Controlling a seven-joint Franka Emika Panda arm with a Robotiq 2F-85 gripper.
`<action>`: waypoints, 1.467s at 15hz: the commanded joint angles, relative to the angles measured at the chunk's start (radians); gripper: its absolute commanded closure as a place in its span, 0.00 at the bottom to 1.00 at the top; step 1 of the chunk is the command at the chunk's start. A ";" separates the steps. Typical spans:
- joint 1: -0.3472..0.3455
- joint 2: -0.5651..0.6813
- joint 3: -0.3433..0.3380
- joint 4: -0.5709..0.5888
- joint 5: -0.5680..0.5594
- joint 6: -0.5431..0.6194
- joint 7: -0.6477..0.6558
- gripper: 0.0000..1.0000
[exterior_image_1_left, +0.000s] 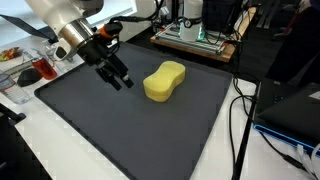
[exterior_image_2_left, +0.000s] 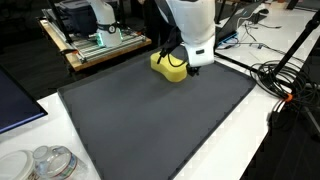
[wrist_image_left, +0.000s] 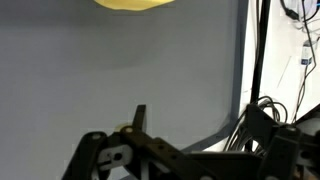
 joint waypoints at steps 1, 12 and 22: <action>-0.060 -0.170 0.022 -0.240 0.087 0.077 -0.143 0.00; -0.087 -0.452 -0.097 -0.682 0.267 -0.013 -0.502 0.00; 0.010 -0.686 -0.183 -0.940 0.201 0.019 -0.388 0.00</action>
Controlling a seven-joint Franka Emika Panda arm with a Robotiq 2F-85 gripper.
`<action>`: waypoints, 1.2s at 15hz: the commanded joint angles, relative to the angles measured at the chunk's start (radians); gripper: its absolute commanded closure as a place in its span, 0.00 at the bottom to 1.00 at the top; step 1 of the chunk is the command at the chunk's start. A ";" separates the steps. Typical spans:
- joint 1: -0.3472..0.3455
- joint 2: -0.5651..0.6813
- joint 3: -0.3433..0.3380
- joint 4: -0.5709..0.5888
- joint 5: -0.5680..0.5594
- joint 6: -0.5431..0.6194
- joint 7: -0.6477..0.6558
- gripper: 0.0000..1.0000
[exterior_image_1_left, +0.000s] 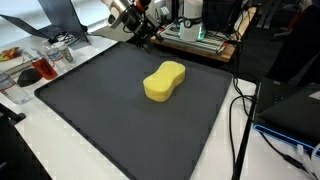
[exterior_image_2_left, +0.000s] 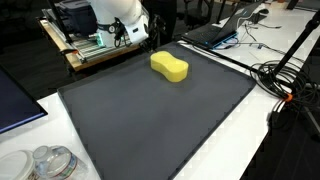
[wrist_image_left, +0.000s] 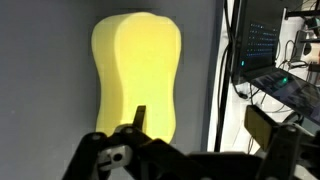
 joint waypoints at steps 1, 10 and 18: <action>0.060 -0.133 -0.031 -0.110 -0.040 0.037 0.112 0.00; 0.193 -0.267 0.026 -0.132 -0.340 0.109 0.604 0.00; 0.282 -0.268 0.077 -0.108 -0.451 0.088 0.706 0.00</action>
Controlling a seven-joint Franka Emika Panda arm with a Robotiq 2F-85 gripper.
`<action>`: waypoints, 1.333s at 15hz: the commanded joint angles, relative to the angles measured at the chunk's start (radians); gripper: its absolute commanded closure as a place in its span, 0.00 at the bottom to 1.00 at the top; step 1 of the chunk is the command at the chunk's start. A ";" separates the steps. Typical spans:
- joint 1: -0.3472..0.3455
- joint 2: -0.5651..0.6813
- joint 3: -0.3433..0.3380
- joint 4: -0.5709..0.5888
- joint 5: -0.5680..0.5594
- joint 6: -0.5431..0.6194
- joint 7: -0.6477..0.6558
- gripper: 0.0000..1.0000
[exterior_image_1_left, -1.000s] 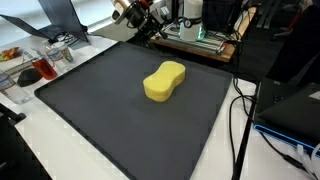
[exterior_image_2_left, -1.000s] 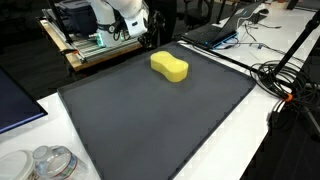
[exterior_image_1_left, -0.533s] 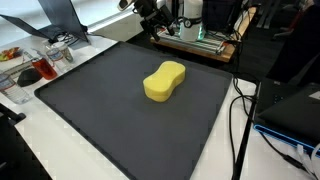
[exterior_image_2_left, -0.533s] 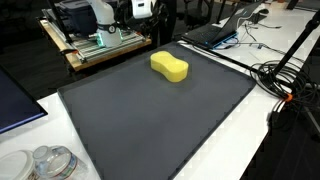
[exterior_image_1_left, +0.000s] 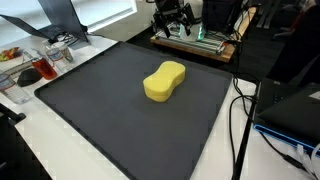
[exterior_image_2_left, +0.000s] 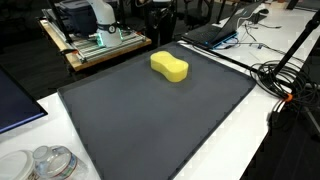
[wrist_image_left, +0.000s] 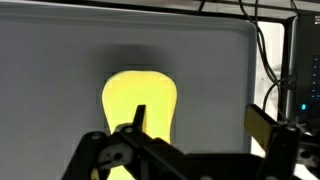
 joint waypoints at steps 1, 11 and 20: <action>0.011 0.000 -0.013 0.001 -0.004 -0.001 0.002 0.00; 0.029 0.074 0.027 -0.071 -0.079 0.232 0.246 0.00; 0.052 0.189 0.034 -0.094 -0.299 0.483 0.461 0.00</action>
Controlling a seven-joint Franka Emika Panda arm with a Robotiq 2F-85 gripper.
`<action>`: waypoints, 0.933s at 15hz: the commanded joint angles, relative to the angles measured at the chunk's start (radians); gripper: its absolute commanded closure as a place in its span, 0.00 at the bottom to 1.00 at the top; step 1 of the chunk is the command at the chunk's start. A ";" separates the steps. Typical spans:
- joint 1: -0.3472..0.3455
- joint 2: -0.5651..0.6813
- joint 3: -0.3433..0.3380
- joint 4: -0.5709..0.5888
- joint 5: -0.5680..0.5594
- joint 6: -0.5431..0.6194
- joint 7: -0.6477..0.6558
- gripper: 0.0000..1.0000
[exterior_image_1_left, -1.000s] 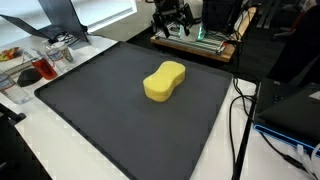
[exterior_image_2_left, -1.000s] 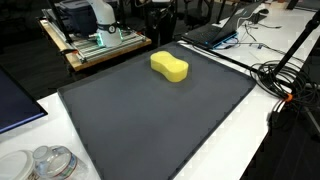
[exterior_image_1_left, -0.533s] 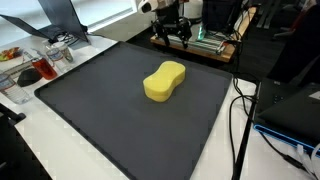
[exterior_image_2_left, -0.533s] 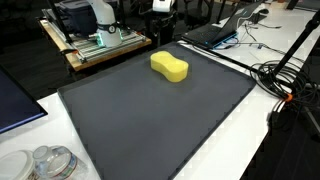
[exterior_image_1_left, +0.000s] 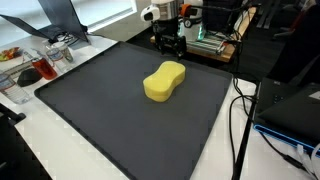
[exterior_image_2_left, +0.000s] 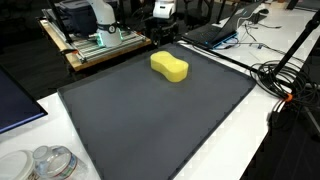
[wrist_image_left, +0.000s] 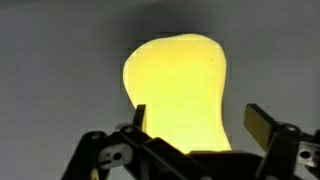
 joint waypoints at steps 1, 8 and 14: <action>0.019 0.060 -0.006 0.007 -0.106 0.088 0.075 0.00; 0.024 0.186 -0.042 0.020 -0.212 0.234 0.050 0.00; 0.001 0.262 -0.058 0.020 -0.153 0.309 -0.078 0.00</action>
